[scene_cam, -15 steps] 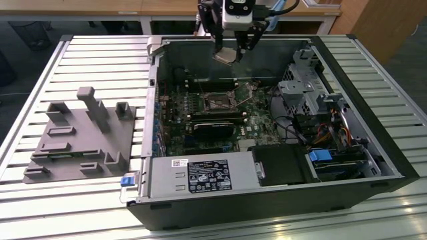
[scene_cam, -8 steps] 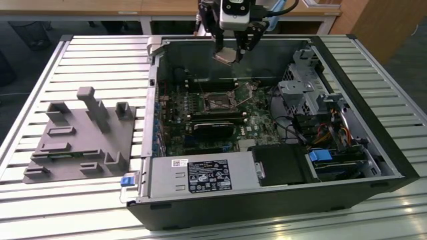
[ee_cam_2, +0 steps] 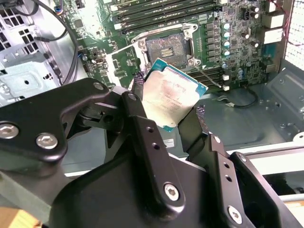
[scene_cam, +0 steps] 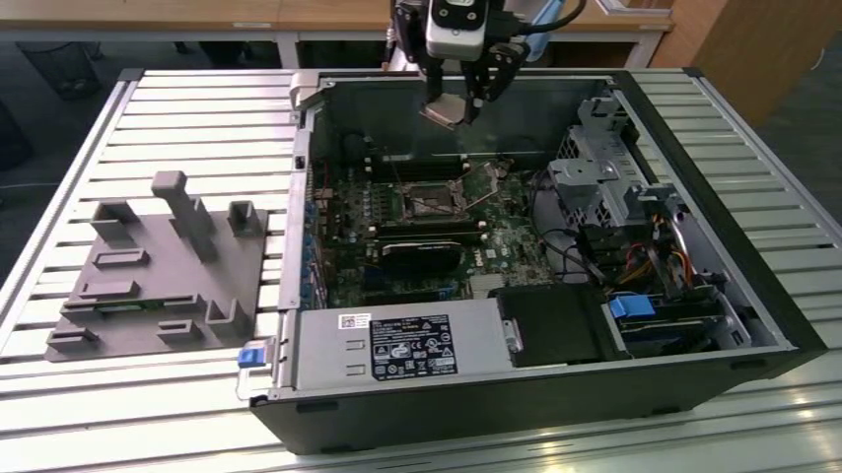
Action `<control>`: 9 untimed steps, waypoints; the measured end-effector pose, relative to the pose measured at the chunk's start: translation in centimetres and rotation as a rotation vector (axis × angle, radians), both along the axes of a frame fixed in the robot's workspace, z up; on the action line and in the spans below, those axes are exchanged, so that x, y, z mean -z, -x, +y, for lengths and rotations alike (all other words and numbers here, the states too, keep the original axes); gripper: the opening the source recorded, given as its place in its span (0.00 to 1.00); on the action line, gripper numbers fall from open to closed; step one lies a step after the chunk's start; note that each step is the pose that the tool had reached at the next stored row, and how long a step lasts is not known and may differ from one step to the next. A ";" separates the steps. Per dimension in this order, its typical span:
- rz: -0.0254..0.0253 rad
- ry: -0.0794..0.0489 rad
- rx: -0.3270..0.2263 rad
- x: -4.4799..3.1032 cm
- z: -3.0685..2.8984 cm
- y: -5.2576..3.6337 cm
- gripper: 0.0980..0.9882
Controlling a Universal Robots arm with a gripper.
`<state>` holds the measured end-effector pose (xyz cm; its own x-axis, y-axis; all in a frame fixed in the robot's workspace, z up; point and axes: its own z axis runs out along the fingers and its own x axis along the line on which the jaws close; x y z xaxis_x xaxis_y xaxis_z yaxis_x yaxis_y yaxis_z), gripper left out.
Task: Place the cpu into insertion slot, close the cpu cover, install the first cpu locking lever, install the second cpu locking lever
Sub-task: 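Place the cpu into insertion slot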
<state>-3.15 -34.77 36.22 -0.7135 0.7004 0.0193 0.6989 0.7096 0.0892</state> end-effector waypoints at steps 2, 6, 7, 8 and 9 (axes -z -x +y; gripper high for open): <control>0.0000 0.000 0.014 0.00 0.00 0.00 0.50; 0.0000 0.000 0.042 0.01 0.00 0.00 0.50; 0.0000 0.000 0.049 0.01 0.00 0.00 0.50; 0.0000 0.000 0.056 0.01 0.00 0.00 0.50; 0.0000 0.000 0.062 0.01 0.00 0.00 0.50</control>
<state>-3.15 -34.77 36.21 -0.6684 0.7435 0.0193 0.7419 0.6646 0.0892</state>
